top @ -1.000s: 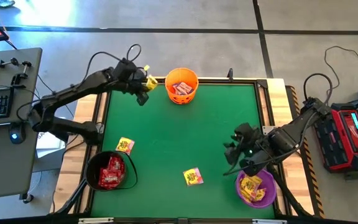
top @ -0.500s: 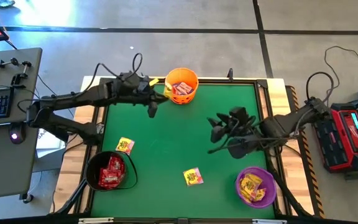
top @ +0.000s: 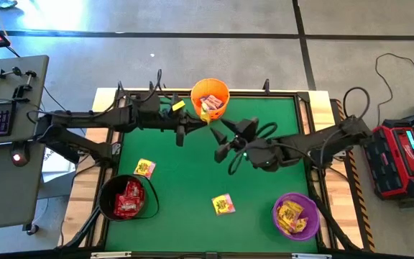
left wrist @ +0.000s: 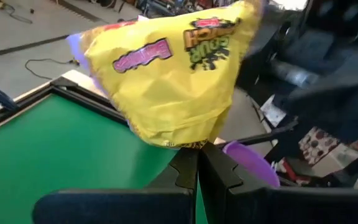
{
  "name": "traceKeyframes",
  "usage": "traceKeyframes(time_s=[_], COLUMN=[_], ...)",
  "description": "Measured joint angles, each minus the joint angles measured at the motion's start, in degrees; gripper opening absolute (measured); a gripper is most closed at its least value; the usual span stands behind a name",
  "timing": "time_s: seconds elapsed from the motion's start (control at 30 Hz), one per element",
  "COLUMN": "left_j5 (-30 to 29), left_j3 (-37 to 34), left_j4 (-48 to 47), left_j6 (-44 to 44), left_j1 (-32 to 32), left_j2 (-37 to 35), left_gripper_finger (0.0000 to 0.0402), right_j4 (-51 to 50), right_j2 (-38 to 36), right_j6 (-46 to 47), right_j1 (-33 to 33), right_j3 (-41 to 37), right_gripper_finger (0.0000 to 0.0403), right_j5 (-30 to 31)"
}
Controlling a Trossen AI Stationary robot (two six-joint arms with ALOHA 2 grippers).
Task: Sort candy by brand, put in halloween buckets
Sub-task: Put the yellow candy into the purple bucket
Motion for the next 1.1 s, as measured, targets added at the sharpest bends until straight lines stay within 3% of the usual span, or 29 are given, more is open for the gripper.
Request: traceKeyframes(time_s=[0.2,0.37,0.53,0.77,0.9,1.1], left_j5=[-4.2,-7.7,-9.9,-12.1,-12.7,-13.1], left_j3=[-0.1,0.0,-0.1,1.6,2.1,3.1], left_j4=[-0.3,0.0,1.1,1.2,1.1,1.2], left_j6=[3.3,5.4,6.7,8.4,9.4,9.9], left_j1=[-2.3,-4.0,-5.5,-7.3,-7.8,-7.8], left_j2=[1.1,1.6,2.4,4.1,5.2,6.3], left_gripper_finger=[0.0000,0.0000,0.0000,0.0000,0.0000,0.0000], right_j4=[8.0,7.8,6.7,3.7,1.4,0.5], right_j2=[0.8,0.8,0.8,0.8,0.8,0.8], right_j6=[-8.1,-7.7,-5.3,-4.3,-3.1,-1.2], right_j1=[-1.8,-3.7,-6.3,-7.7,-8.4,-9.0], right_j3=[0.0,0.0,0.0,0.0,0.0,0.0], right_gripper_finger=[0.0209,0.0209,0.0209,0.0202,0.0158,0.0038], right_j5=[1.0,0.2,-8.1,-8.5,-10.1,-12.1])
